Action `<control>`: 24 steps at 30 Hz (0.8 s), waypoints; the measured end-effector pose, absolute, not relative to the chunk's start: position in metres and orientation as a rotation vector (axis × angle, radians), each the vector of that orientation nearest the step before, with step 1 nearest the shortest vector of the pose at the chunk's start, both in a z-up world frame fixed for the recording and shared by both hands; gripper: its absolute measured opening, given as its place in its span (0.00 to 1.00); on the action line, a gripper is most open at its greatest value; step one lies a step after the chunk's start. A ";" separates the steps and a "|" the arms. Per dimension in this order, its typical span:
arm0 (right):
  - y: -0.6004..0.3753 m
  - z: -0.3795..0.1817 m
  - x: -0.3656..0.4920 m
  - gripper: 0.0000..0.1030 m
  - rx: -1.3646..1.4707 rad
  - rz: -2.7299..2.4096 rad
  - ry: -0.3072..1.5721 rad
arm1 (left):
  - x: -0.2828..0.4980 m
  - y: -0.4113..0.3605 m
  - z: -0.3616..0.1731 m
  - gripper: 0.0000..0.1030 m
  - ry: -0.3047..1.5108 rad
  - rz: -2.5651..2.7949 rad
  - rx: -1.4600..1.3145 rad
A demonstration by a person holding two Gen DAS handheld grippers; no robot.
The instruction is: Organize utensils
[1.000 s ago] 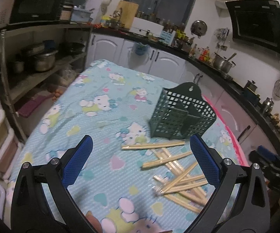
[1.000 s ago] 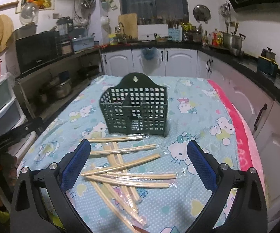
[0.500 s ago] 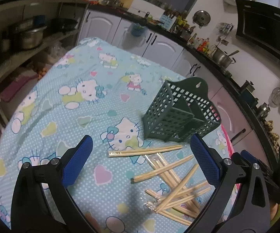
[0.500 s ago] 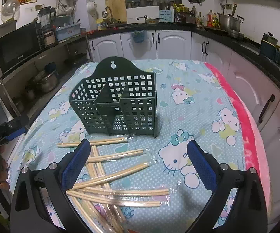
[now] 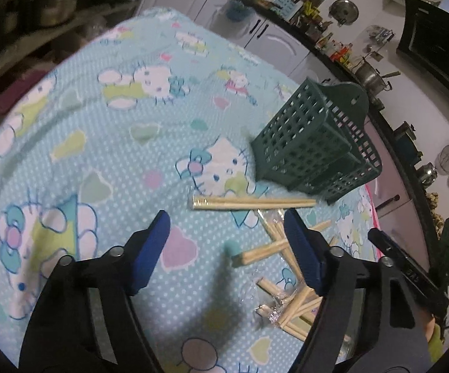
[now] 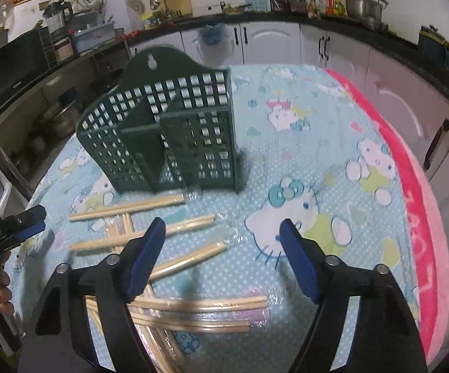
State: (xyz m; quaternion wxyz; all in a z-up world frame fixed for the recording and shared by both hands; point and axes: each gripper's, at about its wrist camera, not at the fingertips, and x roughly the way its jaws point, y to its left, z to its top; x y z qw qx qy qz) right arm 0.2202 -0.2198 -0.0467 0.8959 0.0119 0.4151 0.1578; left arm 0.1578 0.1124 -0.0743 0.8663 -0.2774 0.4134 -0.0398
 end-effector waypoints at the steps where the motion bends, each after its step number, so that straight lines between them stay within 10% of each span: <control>1: -0.221 -0.051 0.221 0.64 0.031 0.331 0.875 | 0.159 0.112 -0.076 0.63 0.870 -0.088 -0.588; 24: -0.229 -0.100 0.260 0.29 0.257 0.347 1.084 | 0.200 0.128 -0.110 0.39 0.958 0.005 -0.887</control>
